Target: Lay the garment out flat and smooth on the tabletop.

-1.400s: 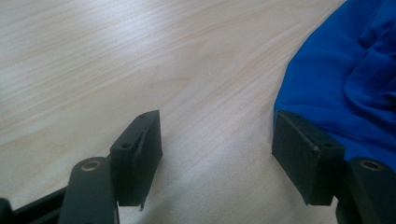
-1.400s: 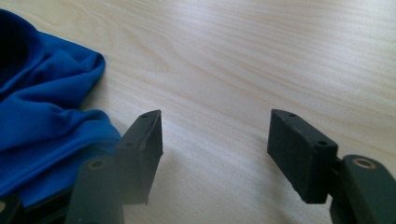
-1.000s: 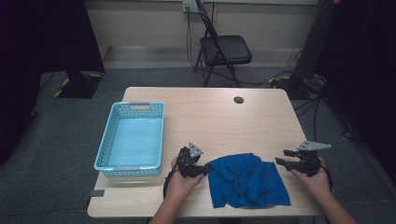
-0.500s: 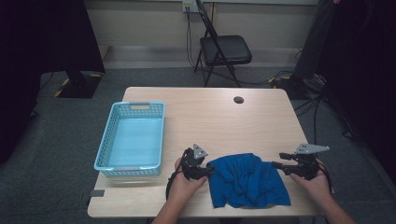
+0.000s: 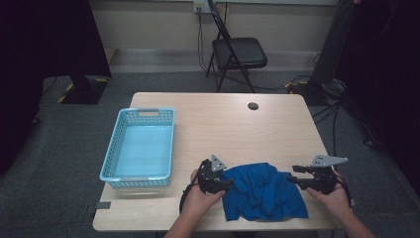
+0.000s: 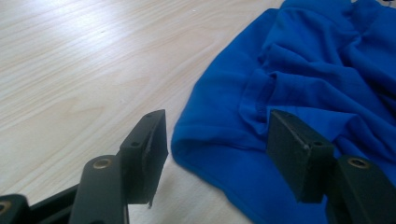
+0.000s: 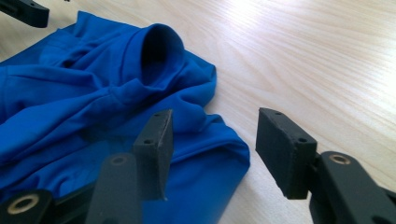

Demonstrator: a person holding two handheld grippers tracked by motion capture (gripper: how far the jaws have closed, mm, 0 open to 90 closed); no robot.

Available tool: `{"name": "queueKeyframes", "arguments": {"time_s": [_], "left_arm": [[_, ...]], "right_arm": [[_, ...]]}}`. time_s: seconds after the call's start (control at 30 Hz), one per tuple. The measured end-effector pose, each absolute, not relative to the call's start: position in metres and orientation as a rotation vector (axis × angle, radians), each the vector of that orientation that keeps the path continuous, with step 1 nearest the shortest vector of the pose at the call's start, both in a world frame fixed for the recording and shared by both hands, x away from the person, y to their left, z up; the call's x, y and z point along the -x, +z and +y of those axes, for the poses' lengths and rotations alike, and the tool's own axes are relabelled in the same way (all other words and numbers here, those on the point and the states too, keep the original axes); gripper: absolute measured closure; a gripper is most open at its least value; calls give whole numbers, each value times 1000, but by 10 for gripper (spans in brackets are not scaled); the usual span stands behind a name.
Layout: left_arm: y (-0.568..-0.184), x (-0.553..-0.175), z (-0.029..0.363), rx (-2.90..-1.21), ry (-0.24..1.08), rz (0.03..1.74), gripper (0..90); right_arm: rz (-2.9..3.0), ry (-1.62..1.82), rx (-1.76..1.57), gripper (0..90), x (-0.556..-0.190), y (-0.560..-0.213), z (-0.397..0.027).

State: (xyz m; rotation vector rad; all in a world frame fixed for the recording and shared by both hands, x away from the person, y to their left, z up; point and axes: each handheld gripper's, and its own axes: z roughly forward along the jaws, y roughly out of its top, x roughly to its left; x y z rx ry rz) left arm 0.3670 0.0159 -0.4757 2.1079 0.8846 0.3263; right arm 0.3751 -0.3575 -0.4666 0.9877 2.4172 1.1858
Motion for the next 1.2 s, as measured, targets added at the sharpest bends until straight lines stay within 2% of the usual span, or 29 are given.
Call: {"name": "queueKeyframes", "arguments": {"time_s": [0.4, 1.2], "left_arm": [[-477, -362, 0, -2142, 280, 835, 413], [-486, -365, -19, -2179, 193, 776, 481]], "right_arm": [[2479, 1194, -956, 562, -371, -468, -355], [2635, 1214, -847, 596, -349, -468, -342]]}}
